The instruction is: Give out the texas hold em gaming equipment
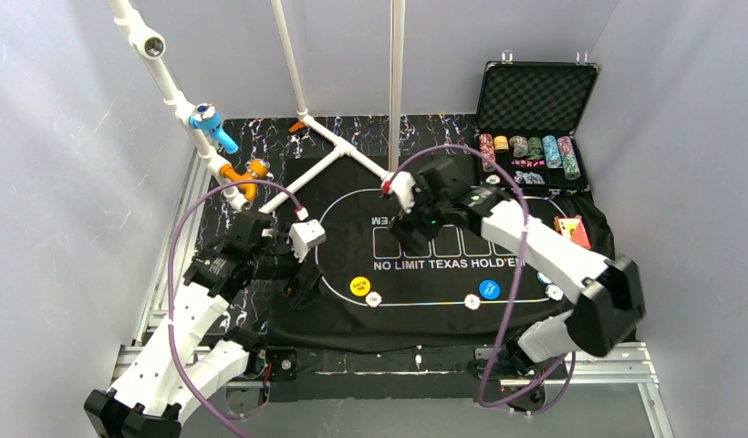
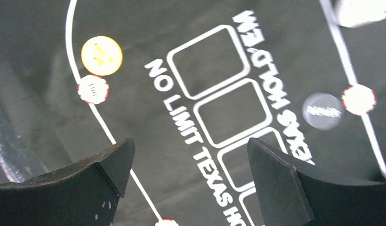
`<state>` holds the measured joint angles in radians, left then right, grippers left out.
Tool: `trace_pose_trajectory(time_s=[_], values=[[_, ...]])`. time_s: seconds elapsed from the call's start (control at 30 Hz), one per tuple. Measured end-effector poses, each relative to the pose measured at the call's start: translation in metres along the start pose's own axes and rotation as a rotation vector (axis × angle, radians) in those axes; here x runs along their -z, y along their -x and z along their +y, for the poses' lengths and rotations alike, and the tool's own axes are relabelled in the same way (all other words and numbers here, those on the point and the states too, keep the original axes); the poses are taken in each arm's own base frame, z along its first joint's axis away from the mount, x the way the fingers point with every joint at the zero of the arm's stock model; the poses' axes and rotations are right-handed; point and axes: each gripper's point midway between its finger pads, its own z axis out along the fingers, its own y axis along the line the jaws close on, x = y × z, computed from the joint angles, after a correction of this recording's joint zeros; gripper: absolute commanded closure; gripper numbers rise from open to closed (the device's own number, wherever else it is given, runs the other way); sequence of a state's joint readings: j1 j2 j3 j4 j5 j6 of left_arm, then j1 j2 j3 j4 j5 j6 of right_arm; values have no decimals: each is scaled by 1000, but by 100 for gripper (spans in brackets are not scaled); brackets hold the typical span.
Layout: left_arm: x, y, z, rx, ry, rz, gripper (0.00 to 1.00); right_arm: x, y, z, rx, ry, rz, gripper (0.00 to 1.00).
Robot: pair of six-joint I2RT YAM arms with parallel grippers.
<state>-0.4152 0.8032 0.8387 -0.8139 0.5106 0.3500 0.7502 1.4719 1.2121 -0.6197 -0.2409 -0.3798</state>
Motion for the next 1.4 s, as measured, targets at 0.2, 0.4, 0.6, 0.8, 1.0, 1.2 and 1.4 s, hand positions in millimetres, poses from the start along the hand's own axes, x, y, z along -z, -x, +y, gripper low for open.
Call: trace_pose_trajectory(time_s=[0.2, 0.4, 0.6, 0.8, 1.0, 1.2, 1.4], values=[[2, 10, 7, 16, 25, 2, 1, 64, 0, -41, -88, -217, -85, 2], [-1, 17, 20, 51, 92, -12, 1, 105, -56, -85, -246, -341, 7, 2], [-9, 14, 30, 43, 129, 25, 1, 143, -150, -104, -415, -393, 180, 2], [-20, 7, 22, 21, 93, 107, 1, 161, -250, -85, -567, -330, 347, 2], [-19, 9, 20, 9, 84, 123, 1, 172, -302, -68, -595, -296, 405, 3], [-18, 8, 17, -11, 65, 129, 1, 173, -334, -58, -623, -233, 414, 13], [-18, 8, 16, -18, 54, 127, 1, 169, -346, -54, -509, -176, 422, 22]])
